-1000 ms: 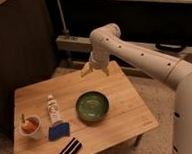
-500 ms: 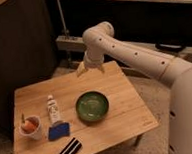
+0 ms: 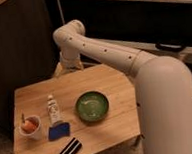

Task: Stand the bottle upright

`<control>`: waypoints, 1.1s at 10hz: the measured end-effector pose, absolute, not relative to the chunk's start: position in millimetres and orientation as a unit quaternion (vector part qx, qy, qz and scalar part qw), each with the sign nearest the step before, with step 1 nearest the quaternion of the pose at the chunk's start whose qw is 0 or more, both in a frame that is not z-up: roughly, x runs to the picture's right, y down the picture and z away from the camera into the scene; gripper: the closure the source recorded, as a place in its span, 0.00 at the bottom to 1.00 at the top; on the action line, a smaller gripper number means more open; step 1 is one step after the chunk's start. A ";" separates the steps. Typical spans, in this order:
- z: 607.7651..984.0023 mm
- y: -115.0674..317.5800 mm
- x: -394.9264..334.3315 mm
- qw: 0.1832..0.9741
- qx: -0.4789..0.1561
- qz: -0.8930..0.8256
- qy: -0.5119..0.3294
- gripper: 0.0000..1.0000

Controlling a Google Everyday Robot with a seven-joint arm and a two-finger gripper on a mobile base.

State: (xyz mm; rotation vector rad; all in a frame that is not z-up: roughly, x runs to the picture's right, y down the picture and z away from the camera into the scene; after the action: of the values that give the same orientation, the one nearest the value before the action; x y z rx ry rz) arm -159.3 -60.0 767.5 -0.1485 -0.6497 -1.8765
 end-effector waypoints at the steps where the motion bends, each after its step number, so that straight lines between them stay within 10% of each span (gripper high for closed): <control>1: 770.6 -54.7 -179.5 0.530 -0.067 -0.798 -0.280 0.20; 11: 815.1 -22.5 -224.8 0.480 -0.086 -0.798 -0.355 0.20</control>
State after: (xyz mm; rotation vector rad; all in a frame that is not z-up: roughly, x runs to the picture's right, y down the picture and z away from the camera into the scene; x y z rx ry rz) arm -224.8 -22.5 815.1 -0.2092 -0.8659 -1.9459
